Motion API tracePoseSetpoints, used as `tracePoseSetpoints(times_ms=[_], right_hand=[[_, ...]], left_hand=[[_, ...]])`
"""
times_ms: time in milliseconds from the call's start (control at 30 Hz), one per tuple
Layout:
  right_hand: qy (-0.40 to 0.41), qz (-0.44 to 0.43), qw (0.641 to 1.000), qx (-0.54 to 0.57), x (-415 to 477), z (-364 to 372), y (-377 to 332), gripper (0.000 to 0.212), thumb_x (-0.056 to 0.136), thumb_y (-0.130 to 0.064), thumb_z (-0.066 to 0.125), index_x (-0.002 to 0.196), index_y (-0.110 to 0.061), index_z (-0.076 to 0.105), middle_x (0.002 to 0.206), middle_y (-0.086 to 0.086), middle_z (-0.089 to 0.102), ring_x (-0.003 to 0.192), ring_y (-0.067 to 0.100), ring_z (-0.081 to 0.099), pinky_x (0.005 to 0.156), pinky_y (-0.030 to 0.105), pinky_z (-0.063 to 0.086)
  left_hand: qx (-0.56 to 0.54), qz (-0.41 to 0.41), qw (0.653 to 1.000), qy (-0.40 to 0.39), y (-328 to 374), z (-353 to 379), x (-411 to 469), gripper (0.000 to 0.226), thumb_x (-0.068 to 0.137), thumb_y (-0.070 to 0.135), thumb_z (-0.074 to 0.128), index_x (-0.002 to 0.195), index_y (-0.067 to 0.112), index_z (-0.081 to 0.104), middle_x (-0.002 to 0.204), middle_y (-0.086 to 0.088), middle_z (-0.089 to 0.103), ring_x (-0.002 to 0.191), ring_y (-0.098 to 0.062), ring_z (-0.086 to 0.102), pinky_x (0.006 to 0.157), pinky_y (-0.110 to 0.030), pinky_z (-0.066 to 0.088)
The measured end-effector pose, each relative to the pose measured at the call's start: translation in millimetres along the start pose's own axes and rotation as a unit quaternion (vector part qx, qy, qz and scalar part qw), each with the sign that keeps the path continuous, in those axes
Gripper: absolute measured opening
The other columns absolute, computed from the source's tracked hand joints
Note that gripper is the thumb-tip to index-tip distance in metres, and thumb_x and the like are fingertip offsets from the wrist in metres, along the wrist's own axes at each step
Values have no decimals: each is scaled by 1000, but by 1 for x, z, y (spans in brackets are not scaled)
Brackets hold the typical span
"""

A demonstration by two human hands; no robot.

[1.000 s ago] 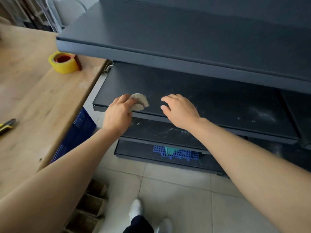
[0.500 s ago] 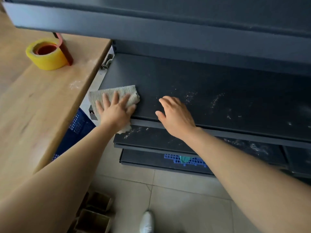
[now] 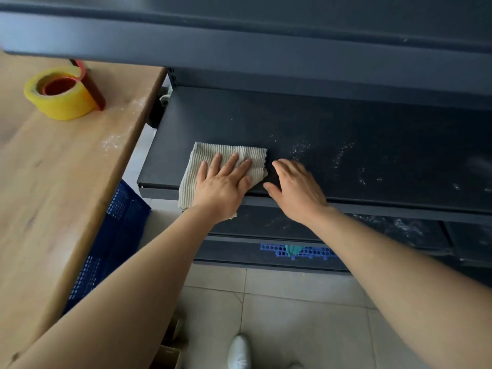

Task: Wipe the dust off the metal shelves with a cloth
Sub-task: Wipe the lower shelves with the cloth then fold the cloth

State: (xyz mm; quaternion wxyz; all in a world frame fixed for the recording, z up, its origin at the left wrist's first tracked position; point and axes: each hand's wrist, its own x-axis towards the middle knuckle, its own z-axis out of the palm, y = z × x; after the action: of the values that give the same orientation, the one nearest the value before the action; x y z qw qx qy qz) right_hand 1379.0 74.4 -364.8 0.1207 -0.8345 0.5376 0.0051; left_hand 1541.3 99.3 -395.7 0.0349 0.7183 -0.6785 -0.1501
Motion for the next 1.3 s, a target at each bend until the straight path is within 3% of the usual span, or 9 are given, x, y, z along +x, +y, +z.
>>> tracePoseSetpoints(times_ms=[267, 500, 767, 967, 1100, 1300], right_hand=[[-12, -26, 1000, 3, 10, 3, 2, 55, 99, -40, 44, 143, -8, 33, 145, 7, 40, 134, 25, 34, 108, 36, 30], [-15, -47, 999, -12, 11, -4, 16, 63, 97, -45, 46, 145, -8, 28, 148, 7, 36, 136, 25, 31, 109, 34, 27], [1, -62, 998, -29, 3, -11, 47, 75, 90, -54, 50, 145, -7, 28, 149, 9, 35, 138, 25, 28, 112, 34, 21], [-20, -71, 997, -28, 15, -11, 52, 86, 90, -58, 47, 151, -6, 15, 157, 10, 19, 145, 24, 14, 120, 38, 6], [-14, -67, 998, -10, 25, -9, 53, 85, 90, -57, 47, 151, -8, 14, 159, 9, 16, 146, 23, 11, 120, 38, 4], [-5, -42, 999, -3, 32, -8, 70, 78, 94, -54, 42, 151, -8, 16, 159, 9, 14, 147, 23, 9, 120, 37, 4]], left_hand=[[-10, -110, 993, 32, -33, -8, 9, 49, 96, 46, 13, 144, 41, 7, 156, 9, -1, 142, -24, -11, 114, -45, -10], [-1, -117, 993, 34, -3, 2, 12, 49, 97, 42, 11, 145, 36, 2, 156, 8, -5, 142, -22, -14, 113, -44, -13], [0, -35, 999, 6, 49, 14, 15, 49, 96, 48, 11, 143, 41, 0, 156, 10, -5, 142, -20, -13, 113, -43, -13], [15, -119, 993, 12, 5, -5, 37, 51, 95, 50, 13, 144, 41, 2, 156, 7, -6, 141, -27, -14, 112, -48, -12], [3, -153, 988, 5, -7, -16, 72, 51, 96, 45, 13, 145, 38, 1, 156, 5, -8, 141, -30, -15, 111, -50, -13], [16, -116, 993, 10, 16, -11, 112, 51, 96, 44, 16, 145, 39, 2, 156, 6, -6, 141, -30, -12, 112, -50, -12]])
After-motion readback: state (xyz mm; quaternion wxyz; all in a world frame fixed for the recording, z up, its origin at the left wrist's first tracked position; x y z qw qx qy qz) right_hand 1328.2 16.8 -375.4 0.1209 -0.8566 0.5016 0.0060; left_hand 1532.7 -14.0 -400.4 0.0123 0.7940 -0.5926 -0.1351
